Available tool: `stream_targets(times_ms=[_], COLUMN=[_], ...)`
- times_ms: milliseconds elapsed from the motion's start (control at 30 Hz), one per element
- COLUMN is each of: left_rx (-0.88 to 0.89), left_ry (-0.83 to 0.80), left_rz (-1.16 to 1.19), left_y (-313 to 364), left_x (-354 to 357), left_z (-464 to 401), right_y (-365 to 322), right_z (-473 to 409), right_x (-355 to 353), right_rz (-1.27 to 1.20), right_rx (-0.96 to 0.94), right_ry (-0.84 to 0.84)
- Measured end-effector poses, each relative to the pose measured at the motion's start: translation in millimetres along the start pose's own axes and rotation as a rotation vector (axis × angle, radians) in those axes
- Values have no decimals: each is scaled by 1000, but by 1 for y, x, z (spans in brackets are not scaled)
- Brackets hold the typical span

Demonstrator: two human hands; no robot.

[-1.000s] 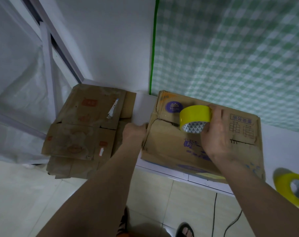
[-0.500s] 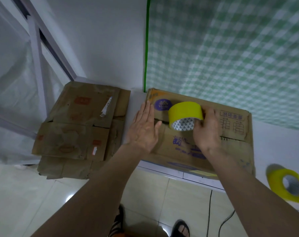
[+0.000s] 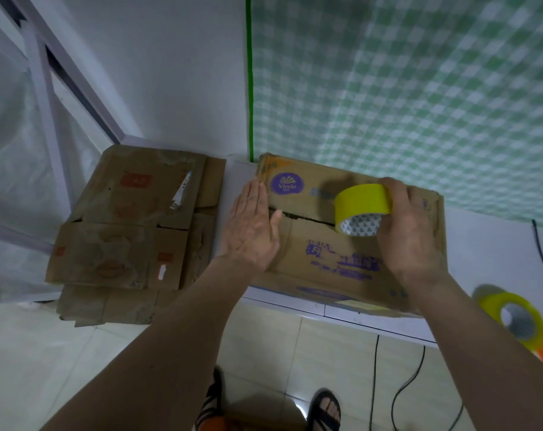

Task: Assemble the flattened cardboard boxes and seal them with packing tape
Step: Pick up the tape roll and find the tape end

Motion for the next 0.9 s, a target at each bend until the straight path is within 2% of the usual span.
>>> stream_targets(times_ms=[133, 267, 367, 433, 533, 733, 833, 900], left_rx=[-21, -19, -9, -9, -11, -67, -22, 2], left_ry=[9, 22, 15, 20, 26, -2, 25, 17], left_rz=[-3, -5, -15, -24, -34, -165, -127, -136], left_y=[0, -3, -1, 1, 1, 14, 22, 21], left_x=[-1, -1, -2, -3, -5, -2, 4, 7], left_z=[0, 0, 0, 0, 3, 0, 7, 8], right_y=[29, 24, 17, 18, 30, 54, 58, 59], right_z=[-4, -9, -8, -6, -3, 5, 10, 13], right_x=[19, 26, 11, 2, -10, -2, 8, 12], right_rz=[-266, -530, -374, -230, -24, -221, -261, -249], right_rx=[318, 294, 58, -62, -129, 150, 299, 311], right_ry=[134, 13, -92, -87, -68, 109, 67, 44])
Point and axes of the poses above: each hand's wrist, its own z-axis away from the middle knuckle, its own x-axis out of the palm, y = z × x, the point moved 5 cm from there along -z, towards the middle knuckle, and after that the axes turned 4 degrees about -x, right-handed, at the moved point
